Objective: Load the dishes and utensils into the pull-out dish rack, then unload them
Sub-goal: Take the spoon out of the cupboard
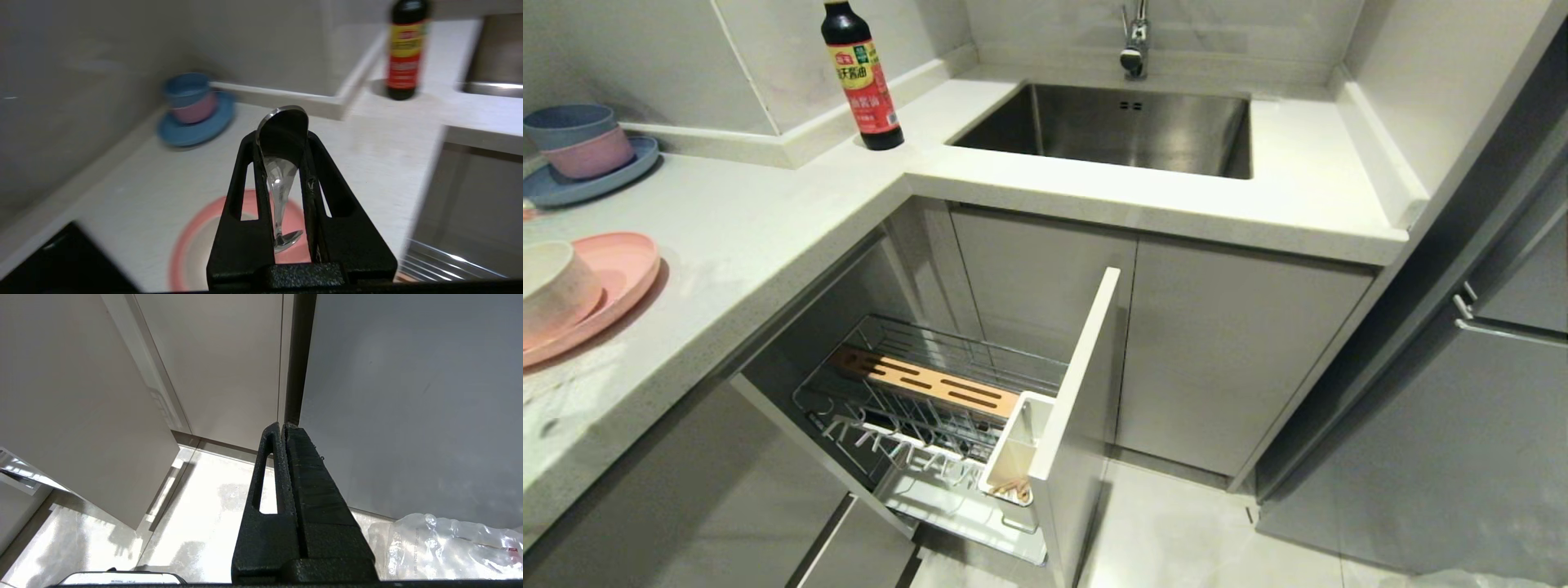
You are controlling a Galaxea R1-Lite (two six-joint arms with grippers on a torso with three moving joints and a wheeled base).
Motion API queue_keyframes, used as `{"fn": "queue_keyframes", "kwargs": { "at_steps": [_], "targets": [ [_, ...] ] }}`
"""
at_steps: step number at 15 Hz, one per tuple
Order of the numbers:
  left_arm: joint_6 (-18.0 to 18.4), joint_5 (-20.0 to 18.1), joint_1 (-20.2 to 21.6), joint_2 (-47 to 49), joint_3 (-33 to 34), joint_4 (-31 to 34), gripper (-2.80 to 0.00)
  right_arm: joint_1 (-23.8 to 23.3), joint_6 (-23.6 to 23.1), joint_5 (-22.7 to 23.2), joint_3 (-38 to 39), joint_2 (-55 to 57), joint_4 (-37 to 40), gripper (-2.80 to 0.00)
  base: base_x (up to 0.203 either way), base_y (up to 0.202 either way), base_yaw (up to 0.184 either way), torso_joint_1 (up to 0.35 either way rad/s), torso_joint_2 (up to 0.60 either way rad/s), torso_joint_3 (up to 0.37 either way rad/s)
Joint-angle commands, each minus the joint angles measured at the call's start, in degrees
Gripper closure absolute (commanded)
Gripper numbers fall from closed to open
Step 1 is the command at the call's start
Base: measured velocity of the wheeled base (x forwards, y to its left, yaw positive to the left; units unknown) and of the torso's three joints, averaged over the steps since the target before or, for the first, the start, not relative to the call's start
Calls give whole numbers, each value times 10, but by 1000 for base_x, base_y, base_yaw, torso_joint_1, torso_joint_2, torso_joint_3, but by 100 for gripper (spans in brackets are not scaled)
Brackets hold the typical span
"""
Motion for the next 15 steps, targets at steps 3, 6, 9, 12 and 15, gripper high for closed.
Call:
{"fn": "queue_keyframes", "kwargs": {
  "at_steps": [3, 6, 9, 12, 15],
  "targets": [
    [4, -1, 109, 14, 23, -21, 0, 0, 0, 1, 1, 0, 0, 0, 0, 0, 0, 0, 0, 0],
    [0, -3, 140, 21, 70, -100, 0, 0, 0, 0, 0, 0, 0, 0, 0, 0, 0, 0, 0, 0],
    [-34, -11, 166, 24, 89, -139, 0, 0, 0, 1, 1, 0, 0, 0, 0, 0, 0, 0, 0, 0],
    [-52, -11, 167, 34, 89, -139, 0, 0, 0, 0, 0, 0, 0, 0, 0, 0, 0, 0, 0, 0],
    [-79, -10, 188, 49, 86, -184, 0, 0, 0, 0, 1, 0, 0, 0, 0, 0, 0, 0, 0, 0]
  ]
}}
